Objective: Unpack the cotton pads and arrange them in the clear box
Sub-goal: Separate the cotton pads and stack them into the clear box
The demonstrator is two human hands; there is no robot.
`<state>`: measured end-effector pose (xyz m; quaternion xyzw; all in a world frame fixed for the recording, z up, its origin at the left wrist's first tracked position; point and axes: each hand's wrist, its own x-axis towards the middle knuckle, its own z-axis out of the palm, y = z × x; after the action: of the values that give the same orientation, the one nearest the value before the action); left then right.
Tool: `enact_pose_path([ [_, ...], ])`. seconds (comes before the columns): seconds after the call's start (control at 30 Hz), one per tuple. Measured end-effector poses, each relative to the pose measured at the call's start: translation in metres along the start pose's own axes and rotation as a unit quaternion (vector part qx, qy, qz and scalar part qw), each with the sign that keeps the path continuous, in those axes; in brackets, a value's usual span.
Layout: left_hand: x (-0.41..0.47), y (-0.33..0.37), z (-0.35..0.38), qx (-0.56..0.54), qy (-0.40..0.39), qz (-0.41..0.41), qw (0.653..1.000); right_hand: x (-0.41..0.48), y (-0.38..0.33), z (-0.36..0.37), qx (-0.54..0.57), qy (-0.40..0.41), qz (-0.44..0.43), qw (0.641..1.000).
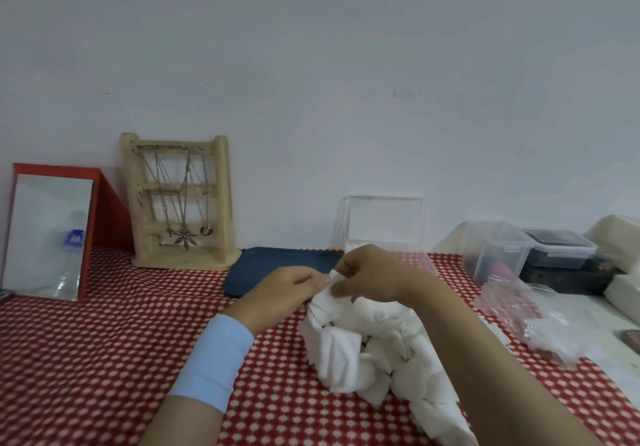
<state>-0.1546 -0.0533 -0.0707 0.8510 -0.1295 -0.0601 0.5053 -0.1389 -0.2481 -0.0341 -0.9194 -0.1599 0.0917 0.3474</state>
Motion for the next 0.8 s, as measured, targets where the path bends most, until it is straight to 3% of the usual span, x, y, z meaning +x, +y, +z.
enact_pose_path([
  [0.23, -0.002, -0.011, 0.001, -0.112, 0.092, 0.019, 0.989, 0.002, -0.008, 0.007, 0.176, 0.041, -0.013, 0.983],
  [0.37, 0.001, -0.019, -0.002, -0.242, 0.124, -0.018, 0.962, 0.001, -0.002, 0.011, 0.176, -0.002, -0.006, 0.984],
  [0.57, 0.002, -0.021, -0.001, -0.375, 0.124, -0.062, 0.917, 0.008, 0.008, 0.018, 0.297, 0.041, 0.017, 0.954],
  [0.67, 0.003, -0.024, -0.002, -0.386, 0.18, -0.067, 0.902, 0.008, 0.011, 0.017, 0.299, 0.073, 0.021, 0.951],
  [0.8, 0.001, -0.025, -0.003, -0.34, 0.191, -0.061, 0.919, 0.004, 0.009, 0.012, 0.31, 0.105, -0.012, 0.945],
])
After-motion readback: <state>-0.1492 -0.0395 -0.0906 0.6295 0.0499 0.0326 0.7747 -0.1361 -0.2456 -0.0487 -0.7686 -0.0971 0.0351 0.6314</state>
